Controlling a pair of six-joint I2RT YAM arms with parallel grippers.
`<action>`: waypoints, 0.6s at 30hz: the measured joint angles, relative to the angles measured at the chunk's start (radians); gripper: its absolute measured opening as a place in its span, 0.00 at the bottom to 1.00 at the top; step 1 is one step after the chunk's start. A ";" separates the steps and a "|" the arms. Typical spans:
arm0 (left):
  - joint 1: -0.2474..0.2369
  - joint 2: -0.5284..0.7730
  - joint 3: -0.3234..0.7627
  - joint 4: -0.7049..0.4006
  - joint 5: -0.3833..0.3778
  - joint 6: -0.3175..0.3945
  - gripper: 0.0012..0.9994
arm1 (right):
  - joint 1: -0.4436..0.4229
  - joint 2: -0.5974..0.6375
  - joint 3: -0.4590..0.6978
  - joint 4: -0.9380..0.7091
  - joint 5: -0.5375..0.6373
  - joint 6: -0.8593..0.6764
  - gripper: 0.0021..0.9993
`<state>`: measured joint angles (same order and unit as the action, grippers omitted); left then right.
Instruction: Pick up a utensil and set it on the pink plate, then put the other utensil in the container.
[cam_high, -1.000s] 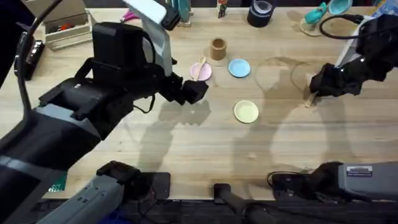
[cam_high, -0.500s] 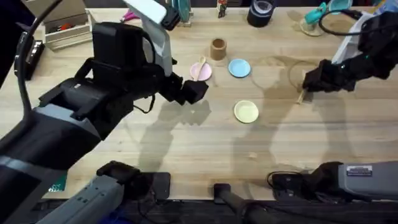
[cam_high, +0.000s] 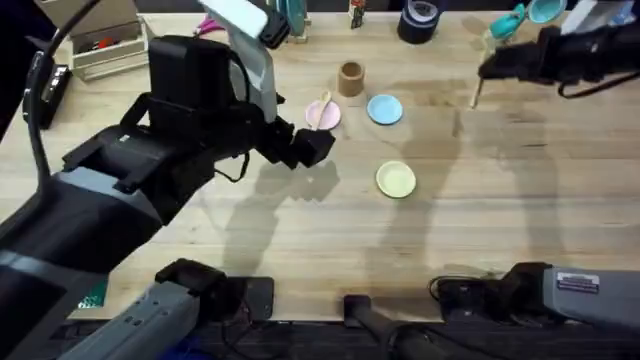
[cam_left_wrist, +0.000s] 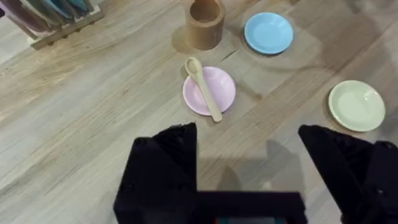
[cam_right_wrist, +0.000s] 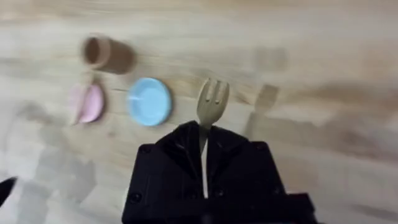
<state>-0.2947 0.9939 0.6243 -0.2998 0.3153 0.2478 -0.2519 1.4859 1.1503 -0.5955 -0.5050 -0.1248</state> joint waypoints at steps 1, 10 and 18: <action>0.000 0.000 0.000 0.000 0.000 0.000 0.99 | 0.011 0.000 0.009 0.005 -0.031 -0.016 0.03; 0.000 0.000 0.000 0.000 0.000 0.000 0.99 | 0.129 0.000 0.018 0.186 -0.177 -0.153 0.03; 0.000 0.000 0.000 0.000 0.000 0.000 0.99 | 0.219 0.000 0.019 0.346 -0.216 -0.393 0.03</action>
<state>-0.2947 0.9939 0.6243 -0.2996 0.3153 0.2478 -0.0324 1.4860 1.1690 -0.2499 -0.7209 -0.5174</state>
